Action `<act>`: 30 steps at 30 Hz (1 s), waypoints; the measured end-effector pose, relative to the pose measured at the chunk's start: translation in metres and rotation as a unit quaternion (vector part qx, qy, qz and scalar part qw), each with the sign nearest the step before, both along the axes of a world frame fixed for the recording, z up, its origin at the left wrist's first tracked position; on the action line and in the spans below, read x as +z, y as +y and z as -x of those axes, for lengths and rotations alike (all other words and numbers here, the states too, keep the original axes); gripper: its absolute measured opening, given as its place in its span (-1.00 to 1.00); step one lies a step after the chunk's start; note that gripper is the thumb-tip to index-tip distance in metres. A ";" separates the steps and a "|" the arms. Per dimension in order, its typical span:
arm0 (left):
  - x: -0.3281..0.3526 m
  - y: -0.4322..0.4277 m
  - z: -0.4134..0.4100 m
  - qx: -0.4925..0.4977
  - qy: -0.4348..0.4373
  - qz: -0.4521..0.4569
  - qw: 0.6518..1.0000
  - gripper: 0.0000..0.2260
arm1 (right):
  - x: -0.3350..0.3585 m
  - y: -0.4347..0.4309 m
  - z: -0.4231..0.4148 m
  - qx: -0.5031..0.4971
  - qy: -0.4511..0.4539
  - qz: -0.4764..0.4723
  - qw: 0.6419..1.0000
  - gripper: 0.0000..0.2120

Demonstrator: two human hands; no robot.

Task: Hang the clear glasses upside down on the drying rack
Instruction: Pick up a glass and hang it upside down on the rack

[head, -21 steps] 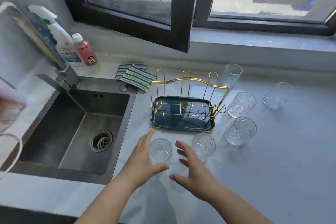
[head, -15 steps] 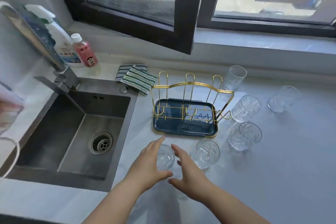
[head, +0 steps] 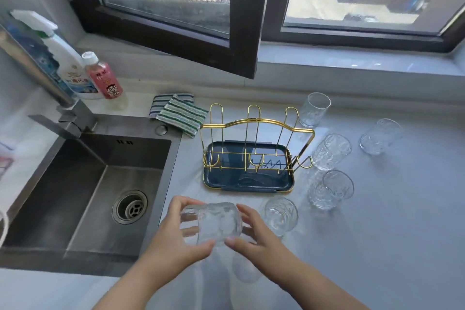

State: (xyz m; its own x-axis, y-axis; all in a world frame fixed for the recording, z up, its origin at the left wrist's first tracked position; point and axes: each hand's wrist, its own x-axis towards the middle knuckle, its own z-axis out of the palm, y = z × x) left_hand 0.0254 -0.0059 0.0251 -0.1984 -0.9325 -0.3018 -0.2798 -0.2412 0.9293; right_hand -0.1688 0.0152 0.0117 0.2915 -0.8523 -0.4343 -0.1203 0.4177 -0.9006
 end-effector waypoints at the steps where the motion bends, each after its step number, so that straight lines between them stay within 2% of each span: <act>1: 0.006 0.002 -0.002 -0.010 0.070 0.000 0.998 -0.49 | 0.007 0.000 -0.001 -0.001 -0.055 -0.029 0.998 -0.40; 3: 0.014 0.006 -0.002 -0.020 0.192 -0.002 0.981 -0.51 | 0.020 -0.004 -0.005 0.000 -0.135 -0.052 0.990 -0.46; 5: 0.023 0.005 0.001 -0.006 0.226 0.020 0.974 -0.50 | 0.033 -0.012 -0.008 -0.025 -0.165 -0.013 0.986 -0.41; 7: 0.034 -0.003 0.002 -0.002 0.178 0.061 0.982 -0.47 | 0.049 -0.025 -0.009 -0.066 -0.127 0.063 0.988 -0.35; 9: 0.044 -0.016 0.003 -0.010 0.067 0.110 0.992 -0.43 | 0.066 -0.041 -0.008 -0.079 -0.038 0.150 0.985 -0.28; 11: 0.048 -0.034 0.007 -0.010 -0.024 0.168 0.985 -0.33 | 0.079 -0.057 -0.012 -0.068 0.046 0.218 0.972 -0.25; 14: 0.041 -0.058 0.017 0.018 -0.082 0.213 0.973 -0.27 | 0.087 -0.076 -0.028 -0.048 0.119 0.277 0.952 -0.29; 18: 0.021 -0.080 0.021 0.072 -0.132 0.228 0.962 -0.42 | 0.075 -0.092 -0.042 -0.055 0.149 0.271 0.949 -0.33; 22: 0.004 -0.084 0.020 0.080 -0.088 0.157 0.980 -0.40 | 0.053 -0.098 -0.045 -0.052 0.177 0.244 0.952 -0.29; 30: -0.018 -0.087 0.023 0.080 -0.079 0.092 0.989 -0.42 | 0.026 -0.107 -0.042 -0.059 0.190 0.199 0.960 -0.22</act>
